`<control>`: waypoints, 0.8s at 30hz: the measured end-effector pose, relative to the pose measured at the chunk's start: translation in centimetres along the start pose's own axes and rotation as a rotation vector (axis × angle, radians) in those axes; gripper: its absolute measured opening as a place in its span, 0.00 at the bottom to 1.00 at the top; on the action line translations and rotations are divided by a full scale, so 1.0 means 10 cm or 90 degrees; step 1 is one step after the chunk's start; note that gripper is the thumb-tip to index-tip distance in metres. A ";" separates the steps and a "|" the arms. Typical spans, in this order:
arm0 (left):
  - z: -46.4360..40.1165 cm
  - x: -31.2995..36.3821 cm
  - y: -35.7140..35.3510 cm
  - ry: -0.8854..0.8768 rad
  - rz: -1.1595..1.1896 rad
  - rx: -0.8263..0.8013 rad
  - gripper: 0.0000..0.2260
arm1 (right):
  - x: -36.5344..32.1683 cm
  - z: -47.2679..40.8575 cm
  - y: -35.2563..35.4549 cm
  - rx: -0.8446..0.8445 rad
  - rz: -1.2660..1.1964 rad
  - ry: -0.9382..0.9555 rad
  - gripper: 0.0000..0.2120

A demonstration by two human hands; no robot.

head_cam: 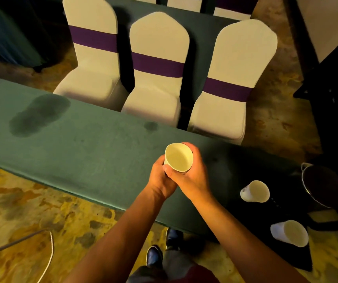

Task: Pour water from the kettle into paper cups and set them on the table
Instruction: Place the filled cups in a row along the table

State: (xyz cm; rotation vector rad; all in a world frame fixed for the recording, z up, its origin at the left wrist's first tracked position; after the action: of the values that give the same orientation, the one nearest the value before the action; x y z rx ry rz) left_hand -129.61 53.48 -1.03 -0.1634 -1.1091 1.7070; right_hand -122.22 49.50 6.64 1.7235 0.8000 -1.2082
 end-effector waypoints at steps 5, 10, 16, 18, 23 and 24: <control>-0.24 0.10 0.15 0.004 0.006 0.035 0.13 | 0.21 -0.22 -0.16 -0.022 0.023 -0.028 0.36; -0.47 0.14 0.24 0.040 0.002 0.051 0.15 | 0.41 -0.36 -0.24 -0.008 0.040 -0.059 0.36; -0.81 0.14 0.53 0.123 0.001 0.065 0.22 | 0.66 -0.46 -0.40 0.045 0.078 -0.085 0.37; -0.90 0.15 0.61 0.148 0.002 0.061 0.23 | 0.73 -0.47 -0.46 0.065 0.096 -0.085 0.36; -1.09 0.18 0.86 0.199 -0.077 0.086 0.15 | 0.86 -0.46 -0.56 0.115 0.143 -0.098 0.34; -1.12 0.21 0.89 0.204 -0.091 0.096 0.14 | 0.88 -0.47 -0.56 0.124 0.149 -0.097 0.34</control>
State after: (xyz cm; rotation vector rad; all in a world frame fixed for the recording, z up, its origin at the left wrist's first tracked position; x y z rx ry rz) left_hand -130.14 61.53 -13.05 -0.2477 -0.7366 1.5648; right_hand -122.32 56.32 -2.49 1.7981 0.3872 -1.2704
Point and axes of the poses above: each hand's wrist, its own z-axis away from the middle knuckle, its own y-axis out of the back of the hand, x = y × z, the point moved 9 cm from there along -z, towards the middle knuckle, and after that the axes turned 9 degrees about y, right-handed, at the moved point
